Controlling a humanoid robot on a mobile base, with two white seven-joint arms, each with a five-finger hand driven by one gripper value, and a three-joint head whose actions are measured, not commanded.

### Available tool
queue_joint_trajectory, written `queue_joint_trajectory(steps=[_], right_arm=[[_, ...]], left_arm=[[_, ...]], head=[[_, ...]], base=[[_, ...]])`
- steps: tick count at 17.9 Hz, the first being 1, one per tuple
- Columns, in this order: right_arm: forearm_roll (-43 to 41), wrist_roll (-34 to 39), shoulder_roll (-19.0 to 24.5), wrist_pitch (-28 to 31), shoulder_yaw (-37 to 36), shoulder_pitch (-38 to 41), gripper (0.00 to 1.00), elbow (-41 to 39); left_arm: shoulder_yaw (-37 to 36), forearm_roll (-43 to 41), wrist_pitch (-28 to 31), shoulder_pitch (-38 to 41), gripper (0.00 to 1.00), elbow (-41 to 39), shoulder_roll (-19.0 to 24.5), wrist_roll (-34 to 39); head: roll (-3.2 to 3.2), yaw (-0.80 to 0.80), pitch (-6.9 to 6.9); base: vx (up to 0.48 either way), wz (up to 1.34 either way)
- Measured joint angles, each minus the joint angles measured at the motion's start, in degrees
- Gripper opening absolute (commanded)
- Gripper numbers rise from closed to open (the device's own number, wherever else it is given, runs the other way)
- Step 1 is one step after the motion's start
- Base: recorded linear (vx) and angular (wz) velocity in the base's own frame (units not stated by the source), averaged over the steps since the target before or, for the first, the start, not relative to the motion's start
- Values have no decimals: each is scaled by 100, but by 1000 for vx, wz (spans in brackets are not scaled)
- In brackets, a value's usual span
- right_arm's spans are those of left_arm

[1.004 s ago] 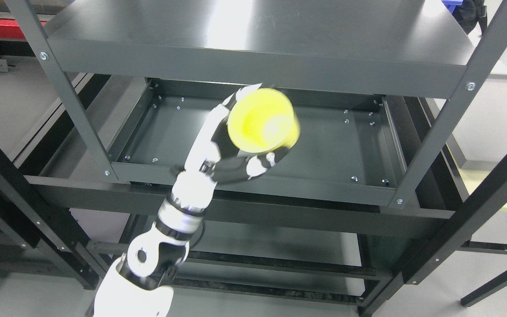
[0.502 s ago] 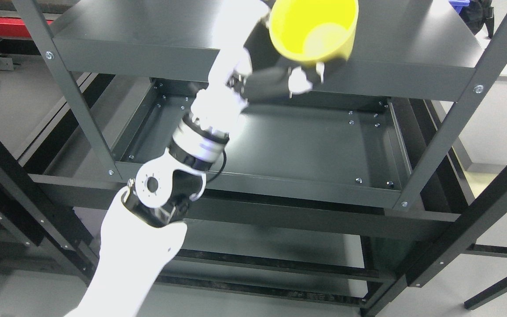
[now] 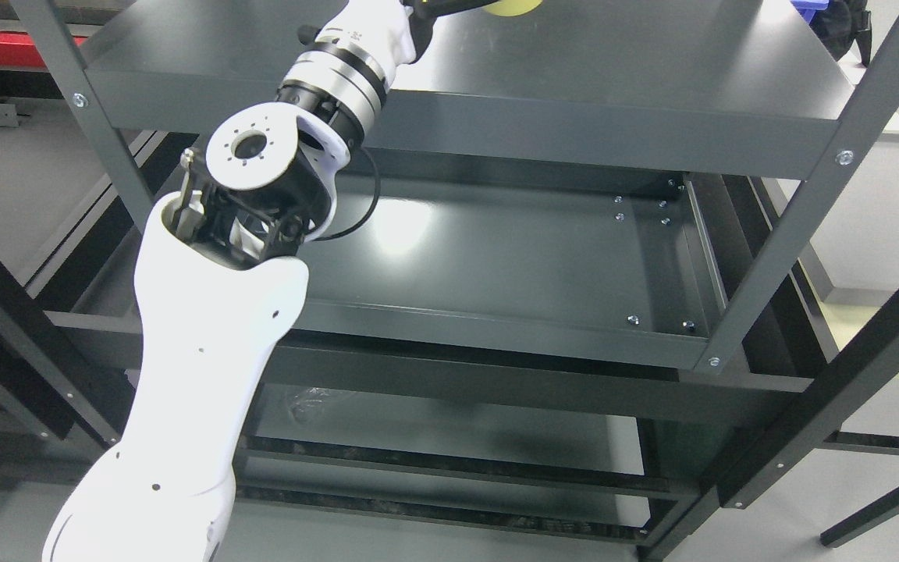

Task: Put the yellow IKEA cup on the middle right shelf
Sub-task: 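Raise the left hand with the cup up onto the upper shelf, then lower the cup onto the shelf and open the left hand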

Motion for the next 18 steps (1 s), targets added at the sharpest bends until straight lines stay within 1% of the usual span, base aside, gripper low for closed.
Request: queue_joint_trajectory(steps=[2, 3, 4, 6, 9, 14, 18], right_arm=[[0, 0, 0, 0, 0, 0, 99, 0], [0, 0, 0, 0, 0, 0, 99, 0], [0, 0, 0, 0, 0, 0, 99, 0], [0, 0, 0, 0, 0, 0, 99, 0], [0, 0, 0, 0, 0, 0, 99, 0], [0, 0, 0, 0, 0, 0, 99, 0], [0, -1, 0, 0, 0, 0, 99, 0]], left_arm=[[151, 2, 202, -105, 23, 218, -8, 19], [211, -2, 252, -143, 32, 309, -13, 21], [263, -13, 309, -174, 45, 387, -16, 23], [362, -51, 494, -225, 64, 544, -23, 22], [468, -111, 741, -271, 76, 730, -30, -4], [598, -176, 865, -311, 94, 939, -39, -52], [666, -207, 871, -331, 98, 1026, -44, -62]], head=[[0, 0, 0], [0, 0, 0], [0, 0, 0], [0, 0, 0], [0, 0, 0], [0, 0, 0], [0, 0, 0]], base=[[0, 0], [0, 0], [0, 0], [0, 0], [0, 0], [0, 0], [0, 0]])
